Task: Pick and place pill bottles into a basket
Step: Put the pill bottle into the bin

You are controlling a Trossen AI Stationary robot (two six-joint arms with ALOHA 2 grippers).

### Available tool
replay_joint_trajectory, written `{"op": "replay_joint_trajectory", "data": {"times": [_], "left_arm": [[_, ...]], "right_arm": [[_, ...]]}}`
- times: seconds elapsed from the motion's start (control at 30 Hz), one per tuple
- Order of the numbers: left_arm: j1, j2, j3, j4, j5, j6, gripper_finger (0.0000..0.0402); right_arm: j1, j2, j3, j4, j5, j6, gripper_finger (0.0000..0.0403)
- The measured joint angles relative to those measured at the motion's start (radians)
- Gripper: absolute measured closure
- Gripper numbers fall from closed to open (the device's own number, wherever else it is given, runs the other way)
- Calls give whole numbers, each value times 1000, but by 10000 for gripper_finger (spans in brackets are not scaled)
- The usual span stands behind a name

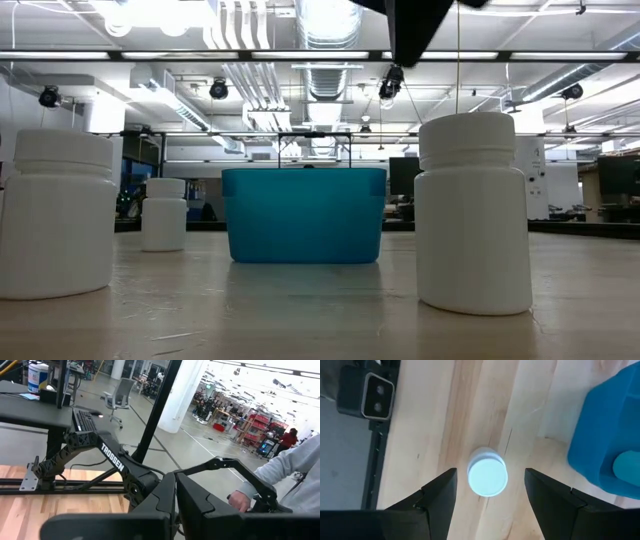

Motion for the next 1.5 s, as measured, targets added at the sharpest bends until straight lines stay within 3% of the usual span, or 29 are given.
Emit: {"op": "replay_joint_trajectory", "data": {"times": [0.8, 1.5], "left_arm": [[0, 1, 0, -5, -1, 1, 402], [0, 2, 0, -16, -1, 0, 402]], "right_arm": [[-3, -2, -150, 178, -62, 33, 179], [-10, -2, -255, 203, -62, 66, 179]]}}
